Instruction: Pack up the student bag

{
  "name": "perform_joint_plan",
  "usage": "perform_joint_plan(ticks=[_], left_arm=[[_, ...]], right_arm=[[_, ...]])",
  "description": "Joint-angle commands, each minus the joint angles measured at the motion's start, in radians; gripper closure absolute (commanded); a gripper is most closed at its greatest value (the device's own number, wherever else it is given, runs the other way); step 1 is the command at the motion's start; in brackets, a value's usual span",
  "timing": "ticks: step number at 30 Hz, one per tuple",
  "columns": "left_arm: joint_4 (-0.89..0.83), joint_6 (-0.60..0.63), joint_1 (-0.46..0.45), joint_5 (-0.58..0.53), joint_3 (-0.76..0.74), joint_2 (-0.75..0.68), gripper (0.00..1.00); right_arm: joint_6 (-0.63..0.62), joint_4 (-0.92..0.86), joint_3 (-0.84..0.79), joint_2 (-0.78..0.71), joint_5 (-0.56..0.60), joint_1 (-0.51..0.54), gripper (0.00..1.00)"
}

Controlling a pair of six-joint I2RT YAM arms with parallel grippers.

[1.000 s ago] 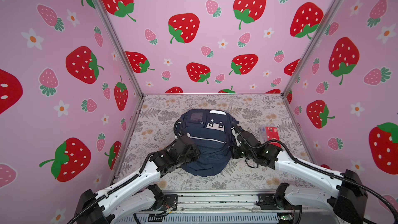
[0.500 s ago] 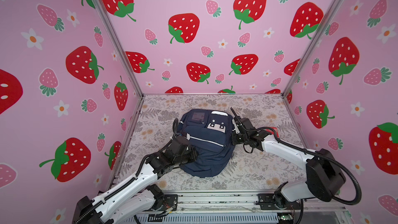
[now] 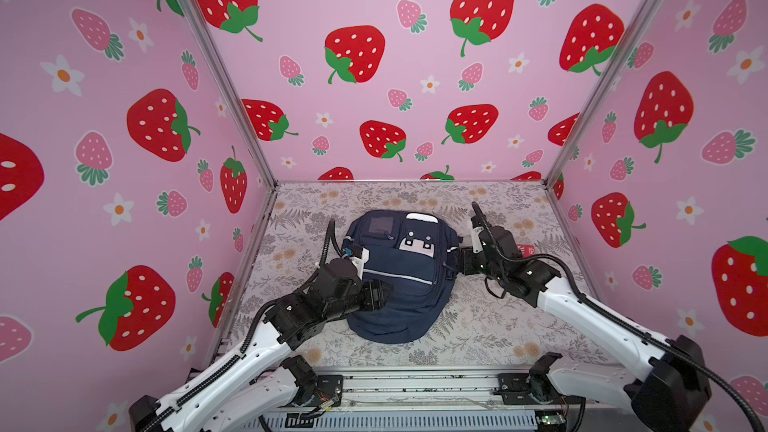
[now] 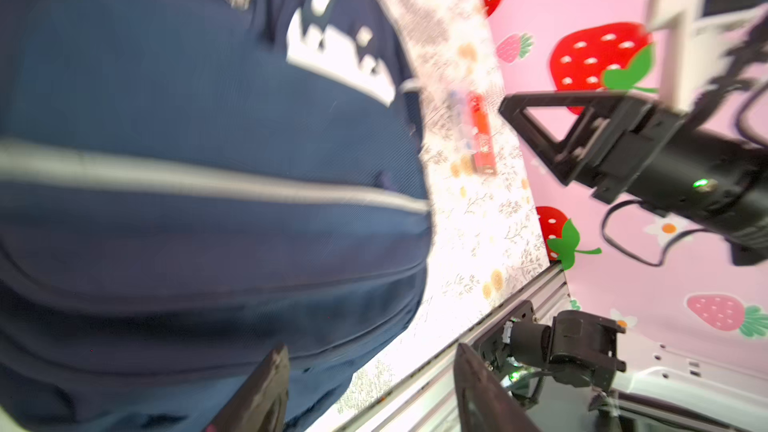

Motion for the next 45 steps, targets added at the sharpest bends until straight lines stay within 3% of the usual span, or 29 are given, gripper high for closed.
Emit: perform_joint_plan(ticks=[1, 4, 9, 11, 13, 15, 21, 25, 27, 31, 34, 45], left_arm=[[-0.112, 0.294, -0.01, 0.008, 0.069, 0.025, 0.35], [-0.156, 0.495, -0.038, 0.01, 0.106, 0.077, 0.35], [-0.258, 0.716, -0.058, -0.011, 0.164, 0.211, 0.33], [-0.264, 0.758, -0.069, -0.018, 0.175, 0.261, 0.23], [-0.267, 0.791, -0.089, -0.081, 0.191, 0.32, 0.19], [-0.269, 0.824, -0.094, -0.112, 0.205, 0.388, 0.19], [-0.22, 0.837, -0.106, -0.173, 0.222, 0.478, 0.21], [-0.14, 0.827, -0.104, -0.24, 0.198, 0.478, 0.3], [-0.127, 0.824, -0.103, -0.248, 0.199, 0.485, 0.46], [-0.113, 0.8, -0.099, -0.272, 0.209, 0.499, 0.86], [-0.103, 0.797, -0.094, -0.259, 0.207, 0.498, 1.0], [-0.074, 0.773, -0.074, -0.216, 0.168, 0.456, 1.0]], right_arm=[[0.035, 0.01, -0.059, -0.055, -0.087, 0.005, 0.39], [0.053, 0.084, -0.107, -0.094, -0.145, 0.004, 0.38], [0.08, 0.139, -0.124, -0.082, -0.107, 0.004, 0.32], [0.08, 0.178, -0.138, -0.068, -0.125, 0.002, 0.3], [0.08, 0.225, -0.155, -0.053, -0.155, -0.001, 0.3], [0.08, 0.256, -0.157, -0.025, -0.217, -0.014, 0.3], [0.047, 0.317, -0.135, 0.114, -0.553, -0.08, 0.34], [0.057, 0.398, -0.166, 0.158, -0.642, -0.095, 0.32], [0.062, 0.431, -0.176, 0.172, -0.665, -0.101, 0.3], [0.071, 0.483, -0.181, 0.222, -0.718, -0.135, 0.29], [0.074, 0.533, -0.183, 0.263, -0.751, -0.158, 0.27], [0.103, 0.685, -0.17, 0.417, -0.862, -0.174, 0.26]])
